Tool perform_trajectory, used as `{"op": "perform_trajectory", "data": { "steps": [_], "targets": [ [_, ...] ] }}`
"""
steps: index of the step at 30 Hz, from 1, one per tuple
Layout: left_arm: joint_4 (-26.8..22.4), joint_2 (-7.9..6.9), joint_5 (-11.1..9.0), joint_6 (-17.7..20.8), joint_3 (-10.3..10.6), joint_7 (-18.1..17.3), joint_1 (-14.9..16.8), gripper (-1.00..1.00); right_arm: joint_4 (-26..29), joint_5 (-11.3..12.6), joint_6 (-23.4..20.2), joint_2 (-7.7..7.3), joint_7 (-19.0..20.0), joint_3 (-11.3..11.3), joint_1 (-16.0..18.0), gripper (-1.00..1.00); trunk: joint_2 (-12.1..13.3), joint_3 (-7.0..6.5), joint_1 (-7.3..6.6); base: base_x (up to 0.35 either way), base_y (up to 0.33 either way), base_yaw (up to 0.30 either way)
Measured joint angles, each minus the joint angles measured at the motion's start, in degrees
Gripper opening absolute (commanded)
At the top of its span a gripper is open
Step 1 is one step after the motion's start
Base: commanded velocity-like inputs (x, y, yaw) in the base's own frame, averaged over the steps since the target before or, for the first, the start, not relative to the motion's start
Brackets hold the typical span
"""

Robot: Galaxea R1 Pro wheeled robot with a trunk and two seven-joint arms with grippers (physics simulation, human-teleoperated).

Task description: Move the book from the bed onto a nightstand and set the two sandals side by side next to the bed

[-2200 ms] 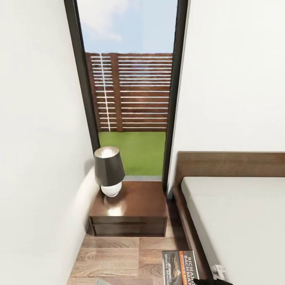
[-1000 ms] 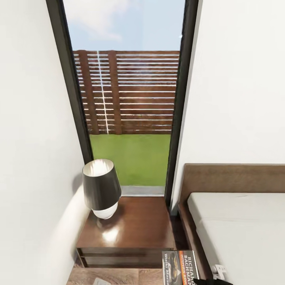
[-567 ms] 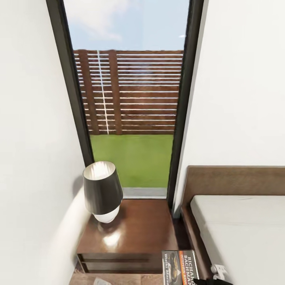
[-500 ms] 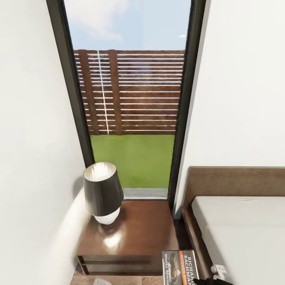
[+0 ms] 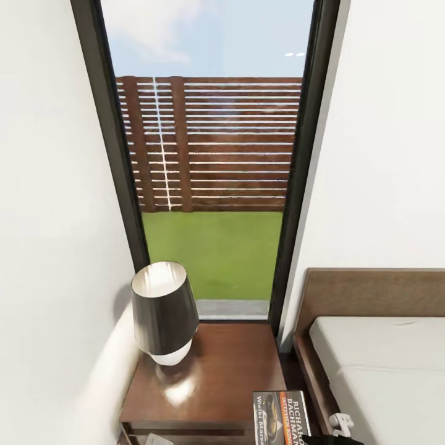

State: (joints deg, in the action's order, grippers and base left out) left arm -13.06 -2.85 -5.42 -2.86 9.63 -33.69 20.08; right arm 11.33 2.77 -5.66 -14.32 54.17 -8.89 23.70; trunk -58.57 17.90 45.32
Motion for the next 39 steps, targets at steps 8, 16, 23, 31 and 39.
{"op": "perform_trajectory", "data": {
  "steps": [8,16,23,31,39],
  "targets": [
    [0.00,0.00,0.00,0.00,0.00,0.00,0.00,1.00,0.00,0.00,0.00,-0.01,0.00,-0.01,0.00,-1.00,0.00,0.00,0.00,0.004,0.000,0.000],
    [0.00,-0.01,0.00,0.00,0.00,0.00,0.00,1.00,0.00,-0.01,0.01,0.01,0.00,0.02,0.00,-1.00,-0.01,0.00,-0.02,0.190,-0.052,0.000],
    [-0.04,-0.01,-0.16,-0.08,-0.05,-2.26,0.00,1.00,0.00,0.00,0.00,0.01,0.00,0.02,0.00,-1.00,0.00,0.00,0.00,0.058,-0.013,0.000],
    [-2.97,0.00,-0.67,0.87,-0.55,-24.13,0.11,1.00,0.00,0.00,-0.02,0.00,0.00,0.02,0.00,-1.00,0.00,0.00,0.00,0.003,-0.001,0.000],
    [-21.07,-3.23,-12.96,10.91,-0.58,-28.19,0.19,1.00,0.00,0.08,-0.07,-0.34,0.08,-0.05,0.00,-1.00,0.00,0.00,0.00,0.000,0.000,0.000]
  ]
}}
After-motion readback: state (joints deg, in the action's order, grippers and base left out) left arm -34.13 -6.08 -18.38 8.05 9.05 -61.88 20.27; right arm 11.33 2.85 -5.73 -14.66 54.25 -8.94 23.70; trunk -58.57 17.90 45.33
